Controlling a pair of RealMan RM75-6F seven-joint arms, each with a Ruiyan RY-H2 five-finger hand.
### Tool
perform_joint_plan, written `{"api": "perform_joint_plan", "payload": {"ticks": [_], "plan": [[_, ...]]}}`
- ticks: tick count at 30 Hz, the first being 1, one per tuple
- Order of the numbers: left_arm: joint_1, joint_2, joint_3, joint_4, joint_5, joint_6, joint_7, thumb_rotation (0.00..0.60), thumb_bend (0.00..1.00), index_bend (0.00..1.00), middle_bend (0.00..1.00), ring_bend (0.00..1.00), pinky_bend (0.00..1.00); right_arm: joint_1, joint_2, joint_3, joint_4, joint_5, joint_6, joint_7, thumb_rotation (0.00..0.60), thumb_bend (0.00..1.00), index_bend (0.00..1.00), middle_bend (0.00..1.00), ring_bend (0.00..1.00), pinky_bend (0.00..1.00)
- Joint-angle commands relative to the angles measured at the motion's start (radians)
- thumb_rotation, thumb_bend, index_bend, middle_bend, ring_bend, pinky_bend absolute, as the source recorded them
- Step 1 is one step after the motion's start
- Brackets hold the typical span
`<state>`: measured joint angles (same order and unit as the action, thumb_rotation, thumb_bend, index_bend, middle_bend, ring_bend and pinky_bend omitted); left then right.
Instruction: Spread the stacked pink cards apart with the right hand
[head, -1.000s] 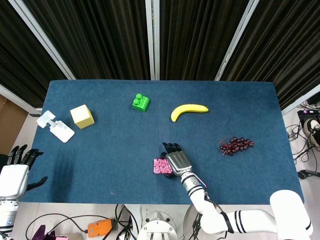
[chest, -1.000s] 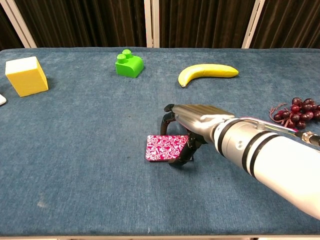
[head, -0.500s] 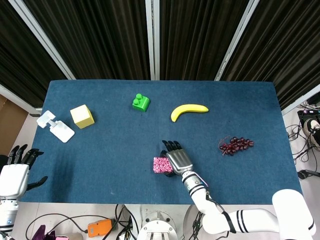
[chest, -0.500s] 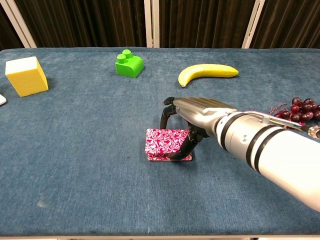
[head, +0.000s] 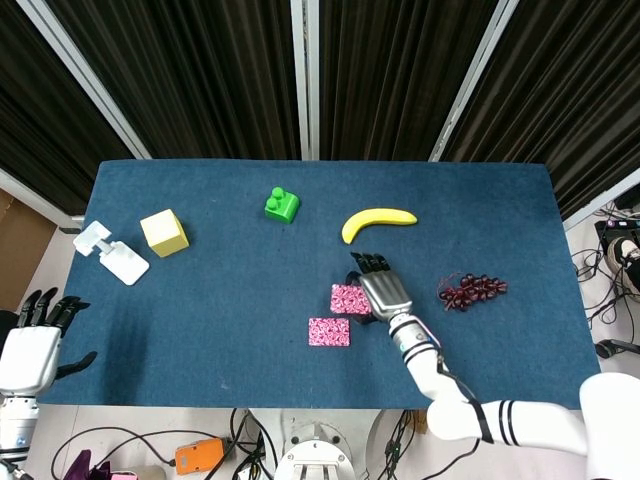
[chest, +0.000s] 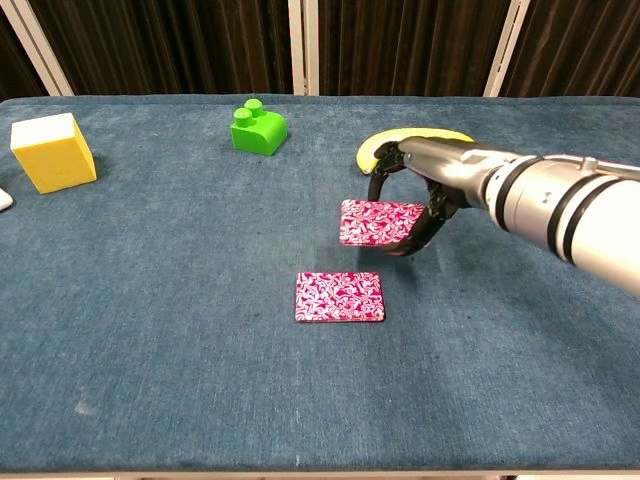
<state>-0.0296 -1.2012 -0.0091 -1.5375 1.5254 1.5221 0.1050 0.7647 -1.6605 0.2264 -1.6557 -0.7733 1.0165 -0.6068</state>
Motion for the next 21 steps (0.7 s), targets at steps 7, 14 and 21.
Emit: {"api": "perform_joint_plan", "payload": {"ticks": [7,14,21], "plan": [[-0.009,0.005,-0.003,-0.022,-0.007,-0.014,0.025,0.600,0.07,0.25,0.20,0.05,0.02,0.042,0.040,0.004,0.177,0.000,-0.149,0.111,0.600,0.40,0.47,0.09,0.00,0.00],[-0.013,0.008,-0.005,-0.033,-0.013,-0.019,0.041,0.600,0.07,0.25,0.20,0.05,0.02,0.050,0.025,-0.011,0.235,-0.009,-0.173,0.156,0.600,0.40,0.43,0.09,0.00,0.00],[-0.014,0.004,-0.005,-0.030,-0.017,-0.021,0.048,0.600,0.07,0.25,0.20,0.05,0.02,0.052,0.021,-0.036,0.245,-0.002,-0.171,0.153,0.600,0.40,0.37,0.08,0.00,0.00]]}}
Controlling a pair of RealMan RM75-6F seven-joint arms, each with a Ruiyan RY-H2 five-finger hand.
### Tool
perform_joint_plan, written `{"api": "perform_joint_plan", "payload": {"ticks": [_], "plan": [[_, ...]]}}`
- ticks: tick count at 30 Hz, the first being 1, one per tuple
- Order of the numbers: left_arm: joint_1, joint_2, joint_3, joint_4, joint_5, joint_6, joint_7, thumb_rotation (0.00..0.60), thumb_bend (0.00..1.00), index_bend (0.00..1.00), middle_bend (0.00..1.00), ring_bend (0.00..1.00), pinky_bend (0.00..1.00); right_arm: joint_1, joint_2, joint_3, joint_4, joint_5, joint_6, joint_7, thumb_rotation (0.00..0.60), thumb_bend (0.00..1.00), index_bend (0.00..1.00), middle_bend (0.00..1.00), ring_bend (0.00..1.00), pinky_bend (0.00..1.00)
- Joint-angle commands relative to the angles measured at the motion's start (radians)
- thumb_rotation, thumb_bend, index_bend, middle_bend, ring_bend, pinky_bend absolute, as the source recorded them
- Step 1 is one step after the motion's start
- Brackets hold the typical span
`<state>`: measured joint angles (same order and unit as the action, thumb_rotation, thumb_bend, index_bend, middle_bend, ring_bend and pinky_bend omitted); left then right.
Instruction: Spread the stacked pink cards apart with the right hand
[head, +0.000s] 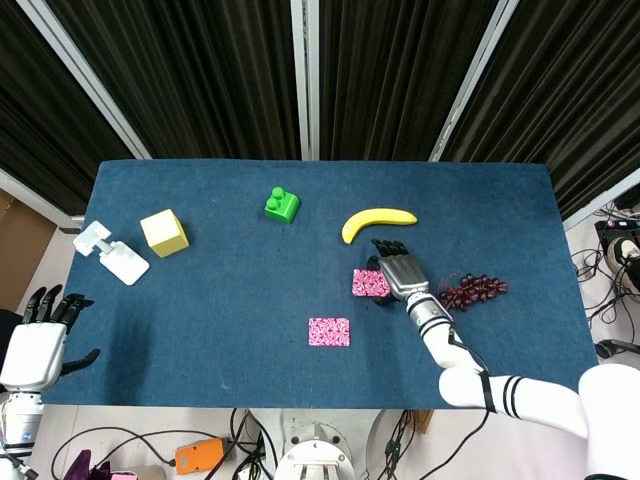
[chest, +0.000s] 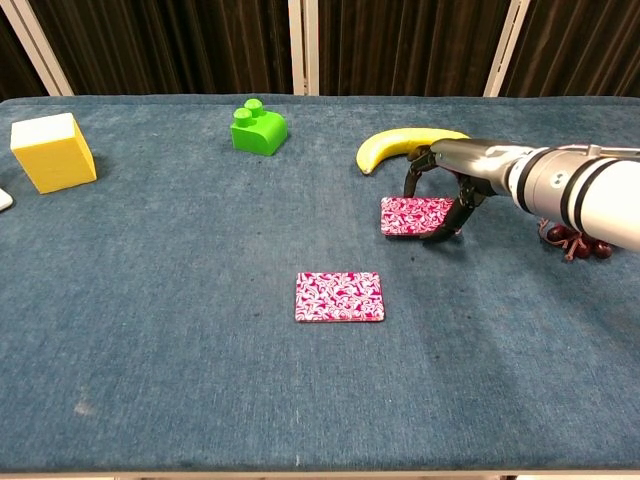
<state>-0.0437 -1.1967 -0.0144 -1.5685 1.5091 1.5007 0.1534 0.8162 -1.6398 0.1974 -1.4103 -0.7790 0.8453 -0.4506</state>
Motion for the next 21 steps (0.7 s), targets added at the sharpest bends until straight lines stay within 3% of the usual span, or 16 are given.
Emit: {"api": "perform_joint_plan", "payload": {"ticks": [1,9,15,21], "plan": [[0.001,0.000,0.000,0.001,-0.001,0.001,0.000,0.600,0.07,0.25,0.20,0.05,0.02,0.001,0.002,-0.010,-0.002,0.005,0.000,-0.006,0.600,0.40,0.35,0.08,0.00,0.00],[0.003,-0.007,0.001,0.010,0.000,0.007,-0.004,0.600,0.07,0.25,0.20,0.04,0.02,-0.025,0.047,-0.037,-0.094,-0.054,0.044,0.012,0.600,0.40,0.25,0.08,0.00,0.00],[0.003,-0.005,0.000,0.009,0.003,0.011,-0.004,0.600,0.07,0.25,0.20,0.04,0.02,-0.069,0.098,-0.081,-0.276,-0.155,0.123,0.011,0.600,0.40,0.27,0.08,0.00,0.00],[0.000,-0.007,0.001,0.006,0.007,0.009,-0.001,0.600,0.07,0.25,0.20,0.04,0.02,-0.079,0.025,-0.128,-0.310,-0.137,0.145,-0.041,0.600,0.40,0.31,0.08,0.00,0.00]]}}
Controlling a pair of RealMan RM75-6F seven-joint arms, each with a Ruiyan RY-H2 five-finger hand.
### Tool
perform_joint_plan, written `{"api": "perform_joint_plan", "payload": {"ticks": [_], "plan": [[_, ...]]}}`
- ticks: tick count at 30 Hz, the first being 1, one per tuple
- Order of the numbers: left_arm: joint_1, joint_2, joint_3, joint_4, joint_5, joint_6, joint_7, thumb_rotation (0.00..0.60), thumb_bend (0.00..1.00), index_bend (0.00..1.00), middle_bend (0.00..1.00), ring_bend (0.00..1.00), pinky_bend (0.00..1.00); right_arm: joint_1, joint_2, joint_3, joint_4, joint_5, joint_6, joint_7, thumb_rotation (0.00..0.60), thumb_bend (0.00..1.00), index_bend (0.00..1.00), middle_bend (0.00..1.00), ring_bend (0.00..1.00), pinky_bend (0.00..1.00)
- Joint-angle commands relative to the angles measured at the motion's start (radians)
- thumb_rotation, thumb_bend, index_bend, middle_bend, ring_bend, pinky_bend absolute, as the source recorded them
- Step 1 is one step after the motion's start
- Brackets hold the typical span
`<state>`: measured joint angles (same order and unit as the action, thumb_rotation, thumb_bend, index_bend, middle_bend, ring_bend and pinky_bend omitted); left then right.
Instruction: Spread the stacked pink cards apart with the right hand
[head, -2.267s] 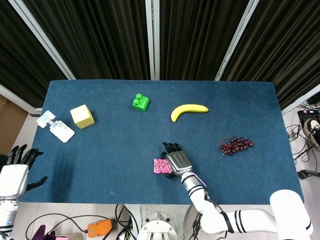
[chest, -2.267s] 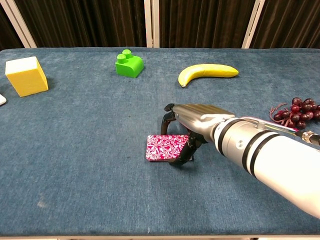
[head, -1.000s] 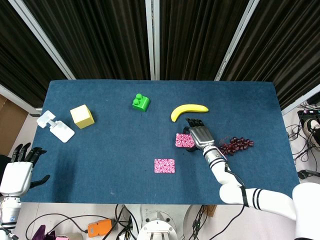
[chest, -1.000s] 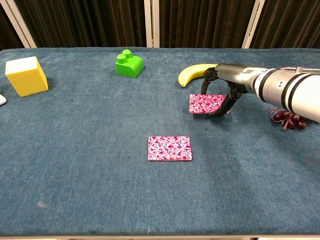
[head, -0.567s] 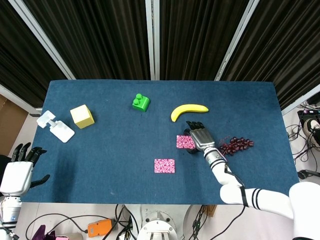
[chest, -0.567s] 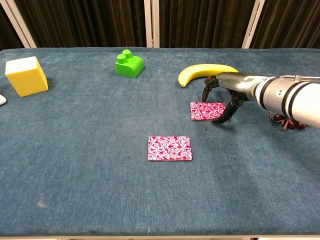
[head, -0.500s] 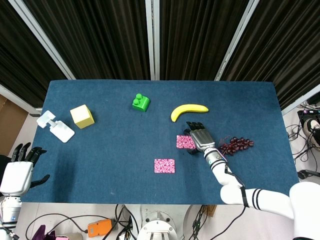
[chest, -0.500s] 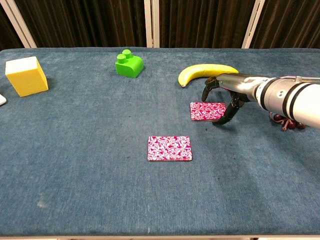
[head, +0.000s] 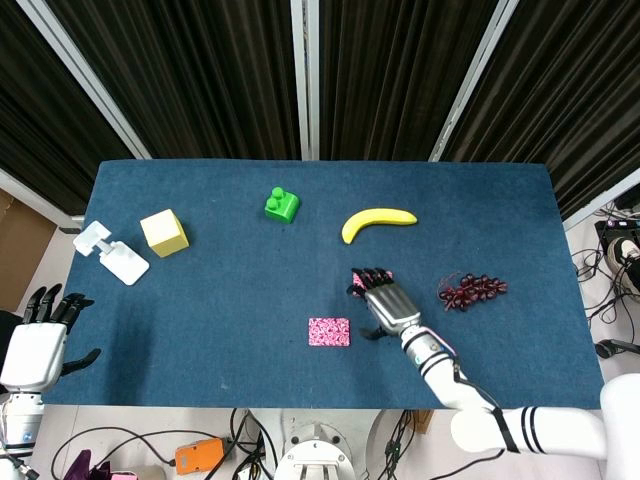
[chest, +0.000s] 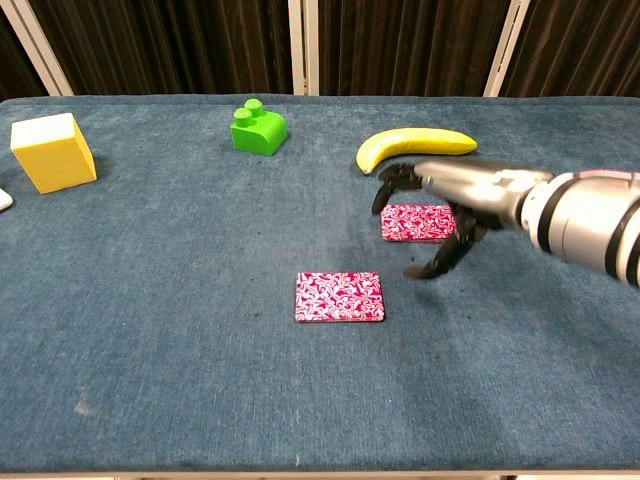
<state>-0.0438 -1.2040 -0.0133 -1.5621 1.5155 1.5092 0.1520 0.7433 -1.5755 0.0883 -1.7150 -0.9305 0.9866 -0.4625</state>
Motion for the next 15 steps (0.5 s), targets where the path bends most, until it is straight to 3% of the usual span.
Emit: {"api": "perform_joint_plan", "payload": {"ticks": [1,6,15], "plan": [[0.000,0.000,0.000,0.000,0.000,0.000,0.001,0.600,0.07,0.25,0.20,0.04,0.02,-0.005,-0.056,-0.021,-0.002,0.024,0.006,-0.040,0.600,0.40,0.32,0.08,0.00,0.00],[0.002,0.000,0.003,0.006,0.001,0.001,-0.004,0.600,0.07,0.25,0.20,0.04,0.02,0.002,-0.145,-0.019,0.036,0.049,0.041,-0.092,0.600,0.40,0.33,0.08,0.00,0.00],[0.002,-0.005,0.003,0.026,-0.001,-0.001,-0.022,0.600,0.07,0.25,0.20,0.04,0.02,0.018,-0.191,0.003,0.049,0.096,0.060,-0.147,0.600,0.40,0.35,0.08,0.00,0.00]]}}
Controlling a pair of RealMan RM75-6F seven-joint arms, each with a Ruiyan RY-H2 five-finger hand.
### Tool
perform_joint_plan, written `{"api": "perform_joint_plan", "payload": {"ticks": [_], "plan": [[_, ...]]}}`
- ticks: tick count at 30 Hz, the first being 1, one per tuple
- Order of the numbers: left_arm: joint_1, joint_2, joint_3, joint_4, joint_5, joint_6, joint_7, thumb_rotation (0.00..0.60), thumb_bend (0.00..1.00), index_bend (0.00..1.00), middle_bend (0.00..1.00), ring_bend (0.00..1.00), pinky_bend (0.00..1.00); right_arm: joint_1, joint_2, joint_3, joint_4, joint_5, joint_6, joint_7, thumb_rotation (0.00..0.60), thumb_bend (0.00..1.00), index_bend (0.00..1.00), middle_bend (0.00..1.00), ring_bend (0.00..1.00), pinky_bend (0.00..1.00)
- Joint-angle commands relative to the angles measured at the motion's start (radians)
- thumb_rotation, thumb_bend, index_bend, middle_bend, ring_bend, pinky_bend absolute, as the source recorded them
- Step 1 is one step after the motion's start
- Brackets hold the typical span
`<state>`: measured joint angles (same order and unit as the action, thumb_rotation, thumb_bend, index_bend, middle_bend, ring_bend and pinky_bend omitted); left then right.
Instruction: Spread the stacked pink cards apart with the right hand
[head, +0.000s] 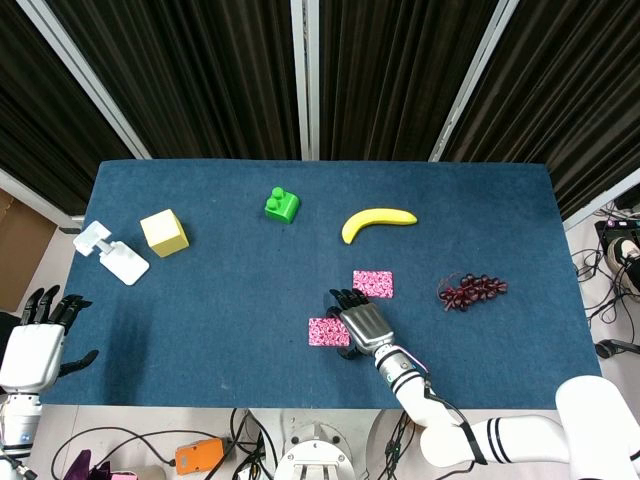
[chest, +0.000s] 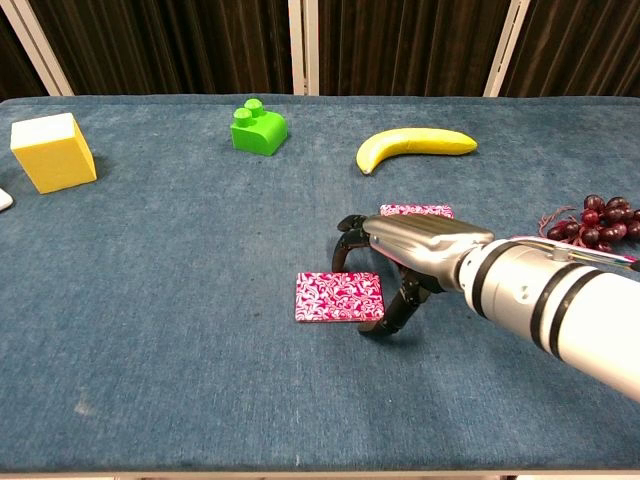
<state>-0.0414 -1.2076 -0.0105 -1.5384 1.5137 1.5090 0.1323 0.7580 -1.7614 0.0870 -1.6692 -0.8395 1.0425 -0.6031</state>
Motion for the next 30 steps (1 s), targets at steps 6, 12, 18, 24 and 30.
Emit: {"api": "perform_joint_plan", "payload": {"ticks": [6,12,18,24,30], "plan": [[0.000,-0.001,-0.001,0.008,-0.002,-0.001,-0.006,0.600,0.07,0.25,0.20,0.04,0.02,0.005,-0.008,0.010,0.000,0.008,0.010,-0.016,0.600,0.40,0.35,0.08,0.00,0.00],[-0.001,-0.001,-0.001,0.009,-0.003,-0.002,-0.007,0.600,0.07,0.25,0.20,0.04,0.02,0.008,-0.009,0.012,0.000,0.015,0.009,-0.027,0.600,0.40,0.38,0.08,0.00,0.00],[-0.002,-0.002,-0.002,0.011,-0.004,-0.004,-0.007,0.600,0.07,0.25,0.20,0.04,0.02,0.013,-0.011,0.017,0.002,0.025,0.007,-0.035,0.600,0.40,0.39,0.08,0.00,0.00],[-0.004,-0.002,-0.003,0.012,-0.005,-0.005,-0.006,0.600,0.07,0.25,0.20,0.04,0.02,0.016,-0.015,0.021,0.006,0.027,0.008,-0.037,0.600,0.40,0.42,0.08,0.00,0.00],[-0.003,-0.002,-0.002,0.014,-0.006,-0.005,-0.007,0.600,0.07,0.25,0.20,0.04,0.02,0.012,-0.007,0.024,0.000,0.008,0.005,-0.017,0.600,0.43,0.44,0.09,0.00,0.00]]}}
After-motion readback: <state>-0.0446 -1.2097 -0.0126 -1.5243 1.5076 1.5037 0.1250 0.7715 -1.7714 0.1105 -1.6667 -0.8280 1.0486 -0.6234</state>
